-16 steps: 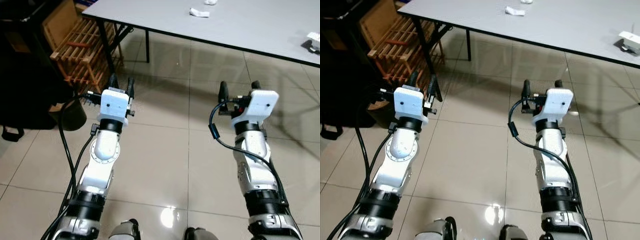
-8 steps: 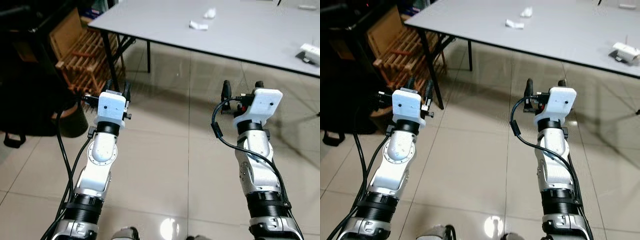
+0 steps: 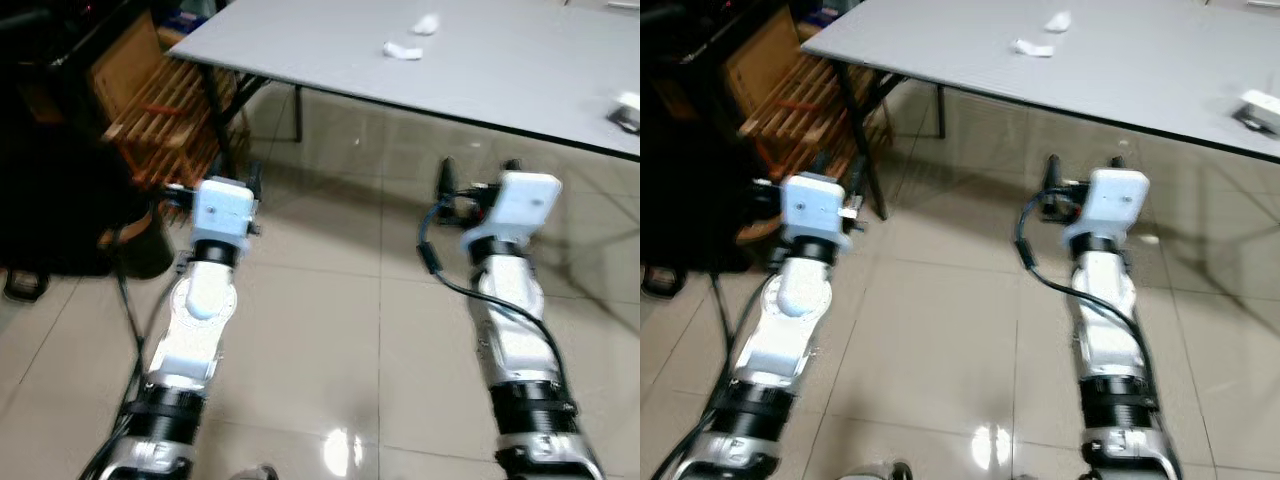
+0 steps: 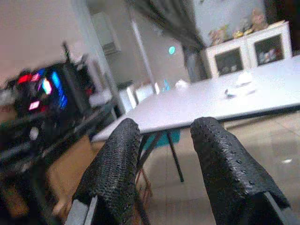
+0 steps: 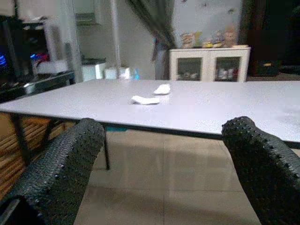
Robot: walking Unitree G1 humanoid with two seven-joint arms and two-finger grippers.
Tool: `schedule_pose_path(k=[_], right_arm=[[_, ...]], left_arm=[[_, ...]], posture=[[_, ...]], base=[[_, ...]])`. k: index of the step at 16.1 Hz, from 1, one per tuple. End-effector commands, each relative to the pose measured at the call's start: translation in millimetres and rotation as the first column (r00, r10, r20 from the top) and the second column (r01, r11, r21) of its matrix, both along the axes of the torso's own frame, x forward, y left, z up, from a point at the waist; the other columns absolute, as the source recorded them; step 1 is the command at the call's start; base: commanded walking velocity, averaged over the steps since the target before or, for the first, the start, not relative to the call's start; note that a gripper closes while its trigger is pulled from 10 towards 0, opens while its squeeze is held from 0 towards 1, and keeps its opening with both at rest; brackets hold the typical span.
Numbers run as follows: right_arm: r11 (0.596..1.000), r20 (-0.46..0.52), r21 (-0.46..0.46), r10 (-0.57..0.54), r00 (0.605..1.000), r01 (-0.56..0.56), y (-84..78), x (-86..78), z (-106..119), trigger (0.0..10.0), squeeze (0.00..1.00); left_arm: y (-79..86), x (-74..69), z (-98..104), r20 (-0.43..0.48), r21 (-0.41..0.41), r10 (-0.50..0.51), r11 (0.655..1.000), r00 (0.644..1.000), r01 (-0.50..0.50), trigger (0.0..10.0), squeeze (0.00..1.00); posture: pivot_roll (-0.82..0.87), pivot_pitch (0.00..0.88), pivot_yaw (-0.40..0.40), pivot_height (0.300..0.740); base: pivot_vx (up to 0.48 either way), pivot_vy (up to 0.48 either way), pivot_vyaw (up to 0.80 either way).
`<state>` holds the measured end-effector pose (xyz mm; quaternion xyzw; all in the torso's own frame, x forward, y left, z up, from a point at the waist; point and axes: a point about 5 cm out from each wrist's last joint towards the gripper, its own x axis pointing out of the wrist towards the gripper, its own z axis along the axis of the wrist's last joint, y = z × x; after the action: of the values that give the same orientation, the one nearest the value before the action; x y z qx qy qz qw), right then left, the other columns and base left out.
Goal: Picking trash to rubbish bin
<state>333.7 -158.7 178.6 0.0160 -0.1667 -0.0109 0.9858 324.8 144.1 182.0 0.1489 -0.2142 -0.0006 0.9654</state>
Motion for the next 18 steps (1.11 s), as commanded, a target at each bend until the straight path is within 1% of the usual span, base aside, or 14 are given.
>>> schedule_pose_path(k=[1,5,6,18], right_arm=[[0.999,0.0,0.0,-0.037,0.999,0.037,-12.3,-1.7,2.2,10.0,0.0],[1.0,0.003,0.004,-0.022,1.0,0.022,-9.5,-1.6,4.3,10.0,0.0],[1.0,0.009,0.005,-0.02,1.0,0.02,-9.0,-2.2,4.6,10.0,0.0],[1.0,-0.002,0.0,-0.01,1.0,0.01,-4.9,-2.4,4.6,10.0,0.0]], left_arm=[[-12.6,0.2,4.7,0.016,0.0,-0.03,1.0,0.999,0.03,10.0,0.0],[-12.5,-0.2,2.4,0.004,-0.001,-0.029,1.0,1.0,0.029,10.0,0.0],[-12.3,-0.3,2.5,0.004,-0.002,-0.028,1.0,1.0,0.028,10.0,0.0],[-13.8,-0.4,5.2,0.002,0.001,-0.037,0.999,0.999,0.037,10.0,0.0]], posture=[[-0.03,0.133,0.014,0.74],[-0.02,0.149,0.01,0.74],[-0.02,0.152,0.009,0.74],[-0.02,0.173,0.008,0.74]], base=[[0.446,0.0,-0.8],[0.451,0.0,-0.8],[0.45,0.0,-0.44],[0.45,0.0,0.0]])
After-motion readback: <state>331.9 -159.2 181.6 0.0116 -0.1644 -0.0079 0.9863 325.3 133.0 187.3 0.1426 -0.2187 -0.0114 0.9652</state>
